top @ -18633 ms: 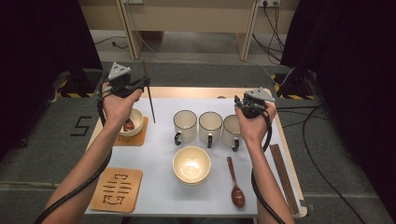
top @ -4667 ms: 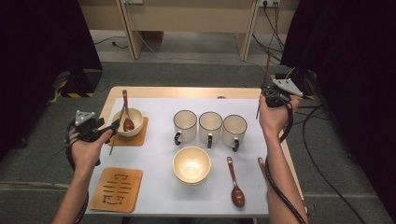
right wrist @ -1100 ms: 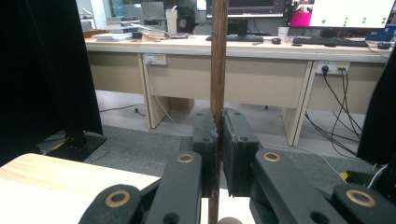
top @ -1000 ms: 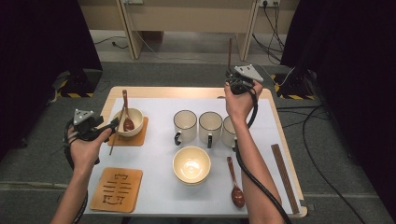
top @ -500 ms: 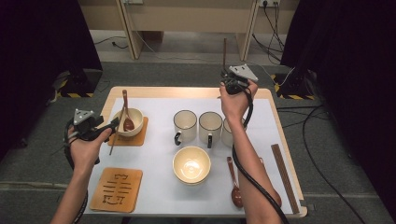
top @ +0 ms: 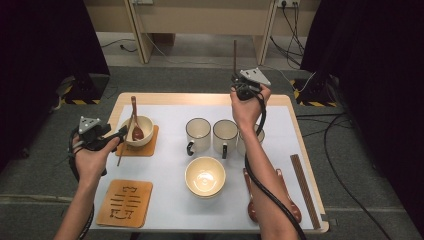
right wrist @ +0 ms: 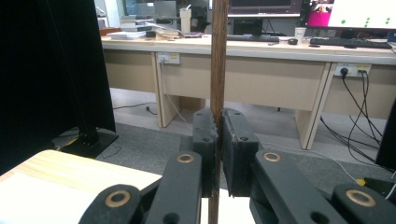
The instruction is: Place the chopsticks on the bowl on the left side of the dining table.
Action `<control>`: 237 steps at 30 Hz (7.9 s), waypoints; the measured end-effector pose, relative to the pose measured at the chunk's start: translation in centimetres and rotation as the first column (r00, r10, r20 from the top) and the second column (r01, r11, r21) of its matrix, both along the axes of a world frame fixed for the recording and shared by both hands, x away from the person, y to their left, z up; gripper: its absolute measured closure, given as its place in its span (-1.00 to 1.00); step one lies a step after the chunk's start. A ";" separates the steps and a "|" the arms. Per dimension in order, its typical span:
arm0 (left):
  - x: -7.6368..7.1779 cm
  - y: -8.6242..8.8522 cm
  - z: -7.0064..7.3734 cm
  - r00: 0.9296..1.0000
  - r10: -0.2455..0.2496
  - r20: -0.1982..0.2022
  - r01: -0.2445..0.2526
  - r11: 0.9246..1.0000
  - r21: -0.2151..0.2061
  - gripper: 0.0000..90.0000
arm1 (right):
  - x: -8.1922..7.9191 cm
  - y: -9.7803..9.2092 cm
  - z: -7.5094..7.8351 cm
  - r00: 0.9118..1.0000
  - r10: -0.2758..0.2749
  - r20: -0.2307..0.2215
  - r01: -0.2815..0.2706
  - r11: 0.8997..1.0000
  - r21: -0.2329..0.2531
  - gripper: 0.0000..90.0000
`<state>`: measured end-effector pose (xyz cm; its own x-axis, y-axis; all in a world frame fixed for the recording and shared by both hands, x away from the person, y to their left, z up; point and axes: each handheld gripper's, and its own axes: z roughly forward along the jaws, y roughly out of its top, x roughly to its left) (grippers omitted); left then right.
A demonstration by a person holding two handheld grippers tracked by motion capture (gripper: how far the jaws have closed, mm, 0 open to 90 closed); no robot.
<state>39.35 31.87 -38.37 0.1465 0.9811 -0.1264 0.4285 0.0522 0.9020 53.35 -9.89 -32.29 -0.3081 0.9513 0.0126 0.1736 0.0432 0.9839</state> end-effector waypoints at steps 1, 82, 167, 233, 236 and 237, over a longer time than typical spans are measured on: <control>0.0 0.0 0.0 1.000 0.000 0.000 0.000 1.000 0.001 -0.19 | 0.0 0.1 0.0 1.000 0.002 -0.001 -0.002 1.000 0.000 0.88; 10.6 -10.9 7.8 0.955 -0.248 0.163 0.252 0.968 -0.003 -0.10 | 0.6 5.8 -0.5 0.993 0.118 0.002 -0.118 0.993 0.008 0.88; 12.3 -13.5 12.0 0.923 -0.313 0.222 0.319 0.948 0.011 0.86 | -3.4 1.5 0.2 0.989 0.127 -0.082 -0.129 0.991 -0.027 0.31; 4.4 -7.8 11.1 0.934 -0.279 0.221 0.274 0.960 0.055 0.86 | -9.9 -5.9 -2.4 0.996 0.070 -0.059 -0.073 0.996 -0.042 0.23; 4.0 -7.7 11.2 0.934 -0.281 0.222 0.276 0.960 0.056 0.86 | -10.2 -6.2 -2.6 0.996 0.066 -0.059 -0.069 0.997 -0.042 0.22; 3.9 -7.6 11.2 0.934 -0.282 0.221 0.277 0.959 0.055 0.86 | -10.2 -6.3 -2.6 0.996 0.067 -0.060 -0.070 0.997 -0.043 0.22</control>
<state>43.26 24.24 -27.20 0.4371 0.8986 -0.0371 0.2091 -0.0614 0.9760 43.11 -16.16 -34.91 -0.3726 0.9279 -0.0101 0.2254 0.1011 0.9690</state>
